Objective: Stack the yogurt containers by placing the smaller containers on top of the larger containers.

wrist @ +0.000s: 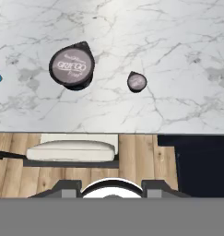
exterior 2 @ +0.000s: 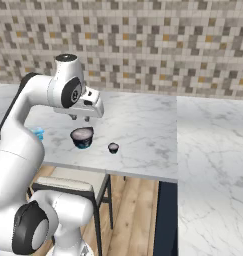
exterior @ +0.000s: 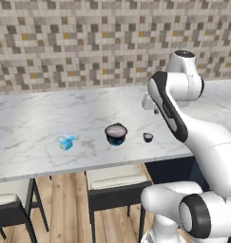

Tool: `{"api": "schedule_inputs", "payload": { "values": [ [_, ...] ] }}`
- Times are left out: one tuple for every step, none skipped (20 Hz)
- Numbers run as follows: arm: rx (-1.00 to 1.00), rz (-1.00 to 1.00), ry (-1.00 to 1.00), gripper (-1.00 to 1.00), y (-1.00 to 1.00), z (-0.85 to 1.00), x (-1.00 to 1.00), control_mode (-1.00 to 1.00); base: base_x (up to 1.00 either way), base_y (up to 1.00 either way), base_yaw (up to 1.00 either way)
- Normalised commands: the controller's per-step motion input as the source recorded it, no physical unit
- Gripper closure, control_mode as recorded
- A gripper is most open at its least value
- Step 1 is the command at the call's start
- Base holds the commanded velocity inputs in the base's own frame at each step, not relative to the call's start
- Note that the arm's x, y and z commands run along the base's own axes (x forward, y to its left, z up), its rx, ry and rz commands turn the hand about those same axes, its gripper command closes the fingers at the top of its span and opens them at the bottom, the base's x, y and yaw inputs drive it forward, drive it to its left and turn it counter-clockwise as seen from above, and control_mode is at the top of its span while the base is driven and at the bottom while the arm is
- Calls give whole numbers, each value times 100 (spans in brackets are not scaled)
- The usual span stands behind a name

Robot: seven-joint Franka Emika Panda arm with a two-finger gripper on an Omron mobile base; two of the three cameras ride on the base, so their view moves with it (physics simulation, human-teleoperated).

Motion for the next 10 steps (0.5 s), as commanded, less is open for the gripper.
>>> {"api": "schedule_inputs", "payload": {
  "values": [
    [0, 0, 0, -100, 0, 0, -4, -100, 0, 0, 0],
    [0, 0, 0, -100, 0, 0, -5, -100, 0, 0, 0],
    [0, 0, 0, -100, 3, 0, 0, -100, 0, 0, 0],
    [0, 0, 0, -100, 15, 0, -2, -100, 0, 0, 0],
    [-1, 0, 0, -100, 21, 0, -5, -100, 0, 0, 0],
    [-1, 0, 0, -100, 24, 0, -5, -100, 0, 0, 0],
    [-1, 0, 0, -100, 27, 0, -6, -100, 0, 0, 0],
    [-1, 0, 0, -100, 29, 0, -6, -100, 0, 0, 0],
    [-1, 0, 0, -100, 34, 0, -7, -100, 0, 0, 0],
    [-1, 0, 0, -100, 35, 0, -7, -100, 0, 0, 0]
  ]
}}
